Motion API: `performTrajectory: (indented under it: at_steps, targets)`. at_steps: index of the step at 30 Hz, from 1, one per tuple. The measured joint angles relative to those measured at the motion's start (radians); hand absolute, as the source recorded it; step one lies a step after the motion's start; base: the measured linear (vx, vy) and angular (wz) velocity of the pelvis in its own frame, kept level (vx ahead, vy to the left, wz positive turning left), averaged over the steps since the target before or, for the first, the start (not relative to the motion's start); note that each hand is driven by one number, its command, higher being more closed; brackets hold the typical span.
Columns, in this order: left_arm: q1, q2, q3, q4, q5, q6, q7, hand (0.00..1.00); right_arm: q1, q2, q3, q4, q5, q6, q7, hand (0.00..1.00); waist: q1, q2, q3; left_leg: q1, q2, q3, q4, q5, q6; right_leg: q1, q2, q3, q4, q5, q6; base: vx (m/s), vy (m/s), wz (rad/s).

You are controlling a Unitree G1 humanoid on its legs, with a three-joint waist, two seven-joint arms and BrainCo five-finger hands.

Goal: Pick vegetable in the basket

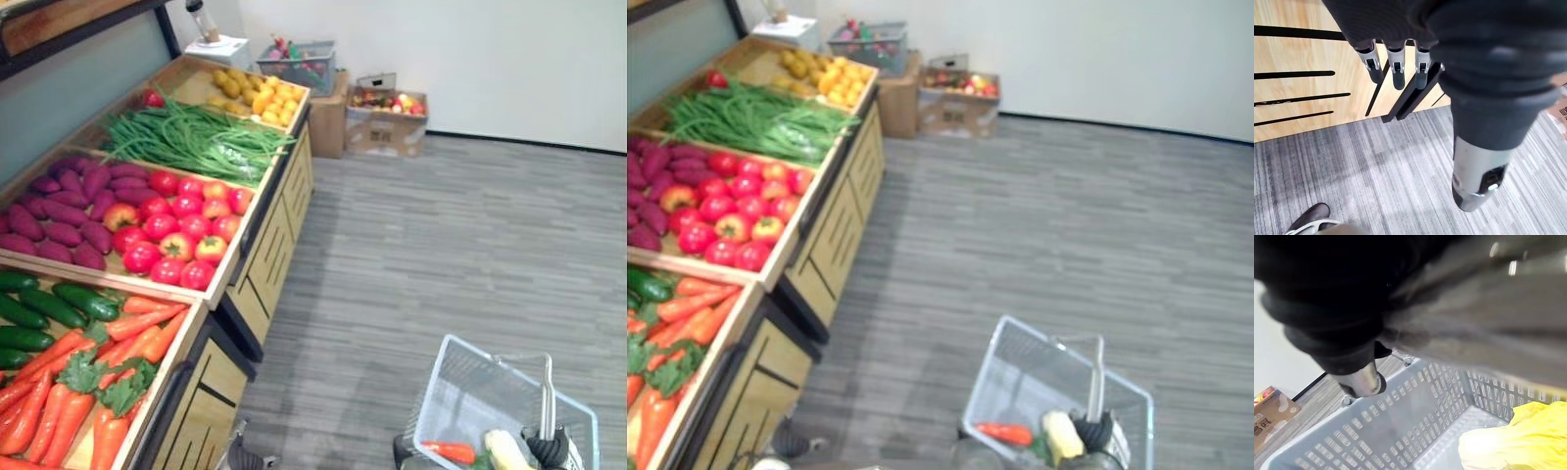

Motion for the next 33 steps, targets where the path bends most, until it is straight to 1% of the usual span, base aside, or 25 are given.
performTrajectory:
  at_steps: [2, 4, 5, 8, 9, 12, 13, 15, 16, 18, 19, 21, 23, 26, 28, 29, 31, 32, 33]
  targets:
    - [-0.017, 0.010, 0.027, 0.000, -0.001, 0.001, 0.002, 0.00, -0.001, 0.011, 0.002, 0.007, 0.001, 0.000, 0.007, 1.00, 0.002, -0.012, 0.004, 0.012, 0.000, -0.005, 0.003, -0.001, 0.000, 0.014, -0.001, -0.010, -0.001, -0.001, -0.002, 0.00, 0.008, 0.02]
    - [-0.017, 0.009, 0.048, 0.000, -0.006, 0.004, 0.002, 0.00, -0.008, 0.011, 0.001, 0.022, 0.002, 0.000, 0.013, 1.00, 0.002, -0.014, 0.004, 0.013, 0.001, -0.009, 0.005, -0.001, 0.000, 0.022, -0.002, -0.017, -0.006, -0.002, -0.003, -0.02, 0.001, 0.08]
    - [-0.017, 0.008, 0.075, 0.002, -0.014, 0.013, 0.003, 0.00, -0.022, 0.011, 0.000, 0.048, 0.002, 0.000, 0.020, 1.00, 0.003, -0.019, 0.002, 0.011, 0.002, -0.014, 0.007, -0.001, -0.001, 0.021, -0.003, -0.024, -0.012, -0.007, -0.011, -0.02, -0.006, 0.11]
    - [-0.016, 0.005, 0.111, 0.023, -0.018, 0.021, 0.004, 0.00, -0.037, 0.011, 0.000, 0.083, 0.013, 0.000, 0.021, 1.00, 0.003, -0.023, -0.007, -0.005, 0.003, -0.029, 0.007, -0.001, 0.000, 0.024, -0.009, -0.045, -0.046, -0.004, -0.007, -0.01, -0.008, 0.16]
    - [-0.013, 0.003, 0.122, 0.034, -0.018, 0.023, 0.005, 0.00, -0.038, 0.012, 0.000, 0.094, 0.017, 0.000, 0.022, 1.00, 0.005, -0.023, -0.011, -0.009, 0.005, -0.031, 0.004, 0.001, 0.001, 0.031, -0.010, -0.053, -0.072, 0.010, -0.011, 0.03, -0.007, 0.11]
    - [0.000, -0.008, 0.143, 0.068, -0.017, 0.024, 0.006, 0.00, -0.044, 0.011, -0.001, 0.128, 0.024, -0.004, 0.025, 1.00, 0.007, -0.016, -0.024, -0.006, 0.016, -0.033, -0.002, 0.001, 0.000, 0.077, -0.009, -0.070, -0.151, 0.050, -0.001, 0.06, -0.014, 0.07]
    - [0.007, -0.017, 0.153, 0.072, -0.018, 0.032, 0.005, 0.00, -0.045, 0.011, -0.001, 0.142, 0.026, -0.007, 0.030, 1.00, 0.006, -0.011, -0.033, -0.004, 0.020, -0.034, -0.005, 0.000, -0.001, 0.092, -0.008, -0.076, -0.173, 0.057, 0.000, 0.09, -0.028, 0.06]
    - [0.009, -0.027, 0.157, 0.081, -0.018, 0.041, 0.003, 0.00, -0.045, 0.011, -0.003, 0.163, 0.042, -0.008, 0.037, 1.00, 0.006, -0.002, -0.052, -0.002, 0.021, -0.038, -0.012, 0.000, -0.002, 0.104, -0.004, -0.091, -0.191, 0.068, 0.002, 0.10, -0.023, 0.11]
    - [0.004, -0.033, 0.156, 0.086, -0.020, 0.040, 0.001, 0.00, -0.048, 0.010, -0.004, 0.179, 0.044, -0.009, 0.038, 1.00, 0.006, 0.007, -0.057, 0.005, 0.024, -0.042, -0.013, 0.000, -0.002, 0.118, -0.002, -0.102, -0.201, 0.069, 0.002, 0.11, -0.024, 0.12]
    - [0.002, -0.039, 0.156, 0.086, -0.020, 0.040, 0.001, 0.00, -0.052, 0.006, -0.004, 0.190, 0.044, -0.010, 0.038, 1.00, 0.005, 0.014, -0.062, 0.013, 0.026, -0.046, -0.016, 0.000, -0.002, 0.127, 0.000, -0.109, -0.204, 0.069, 0.002, 0.06, -0.025, 0.06]
    - [-0.004, -0.049, 0.156, 0.088, -0.020, 0.040, 0.001, 0.00, -0.052, 0.004, -0.004, 0.200, 0.049, -0.018, 0.038, 1.00, 0.005, 0.022, -0.068, 0.015, 0.027, -0.051, -0.017, 0.000, -0.002, 0.132, 0.000, -0.119, -0.204, 0.069, 0.002, 0.03, -0.023, 0.06]
    - [-0.018, -0.059, 0.156, 0.097, -0.020, 0.040, 0.001, 0.00, -0.058, 0.005, -0.009, 0.240, 0.069, -0.040, 0.038, 1.00, 0.006, 0.026, -0.069, 0.015, 0.027, -0.058, -0.017, 0.000, -0.002, 0.137, -0.001, -0.127, -0.206, 0.069, 0.002, 0.02, -0.017, 0.12]
    - [-0.021, -0.070, 0.156, 0.111, -0.021, 0.040, -0.003, 0.00, -0.069, 0.011, -0.033, 0.303, 0.110, -0.046, 0.040, 1.00, 0.006, 0.026, -0.070, 0.017, 0.027, -0.064, -0.017, 0.000, -0.003, 0.148, -0.002, -0.139, -0.209, 0.069, 0.002, -0.01, -0.007, 0.15]
    - [-0.014, -0.081, 0.164, 0.149, -0.023, 0.043, -0.008, 0.00, -0.078, 0.026, -0.104, 0.398, 0.181, -0.044, 0.041, 1.00, 0.008, 0.029, -0.072, 0.030, 0.027, -0.069, -0.017, -0.001, -0.004, 0.166, -0.004, -0.148, -0.217, 0.068, 0.001, -0.03, -0.004, 0.06]
    - [-0.012, -0.085, 0.176, 0.169, -0.029, 0.043, -0.008, 0.00, -0.074, 0.026, -0.125, 0.431, 0.211, -0.042, 0.042, 1.00, 0.008, 0.033, -0.079, 0.029, 0.027, -0.069, -0.017, -0.001, -0.004, 0.168, -0.005, -0.151, -0.217, 0.067, -0.001, -0.05, -0.005, 0.01]
    - [-0.012, -0.090, 0.190, 0.188, -0.055, 0.046, -0.008, 0.00, -0.071, 0.028, -0.143, 0.449, 0.220, -0.042, 0.043, 1.00, 0.007, 0.035, -0.081, 0.029, 0.027, -0.070, -0.018, -0.001, -0.004, 0.173, -0.005, -0.153, -0.217, 0.066, -0.002, -0.04, -0.005, 0.02]
    - [-0.012, -0.096, 0.199, 0.189, -0.061, 0.049, -0.007, 0.00, -0.069, 0.028, -0.155, 0.467, 0.223, -0.041, 0.046, 1.00, 0.007, 0.032, -0.084, 0.031, 0.027, -0.072, -0.018, -0.001, -0.004, 0.176, -0.005, -0.156, -0.219, 0.063, -0.005, -0.02, -0.003, 0.03]
    - [-0.012, -0.097, 0.206, 0.198, -0.066, 0.052, -0.008, 0.00, -0.063, 0.030, -0.161, 0.477, 0.240, -0.036, 0.051, 1.00, 0.008, 0.036, -0.088, 0.031, 0.028, -0.073, -0.019, -0.001, -0.004, 0.177, -0.005, -0.158, -0.219, 0.062, -0.006, -0.01, -0.005, 0.05]
    - [-0.015, -0.099, 0.214, 0.215, -0.089, 0.056, -0.009, 0.00, -0.058, 0.033, -0.166, 0.497, 0.257, -0.029, 0.060, 1.00, 0.009, 0.033, -0.091, 0.031, 0.028, -0.076, -0.020, -0.001, -0.004, 0.178, -0.005, -0.161, -0.219, 0.062, -0.006, 0.00, -0.007, 0.05]
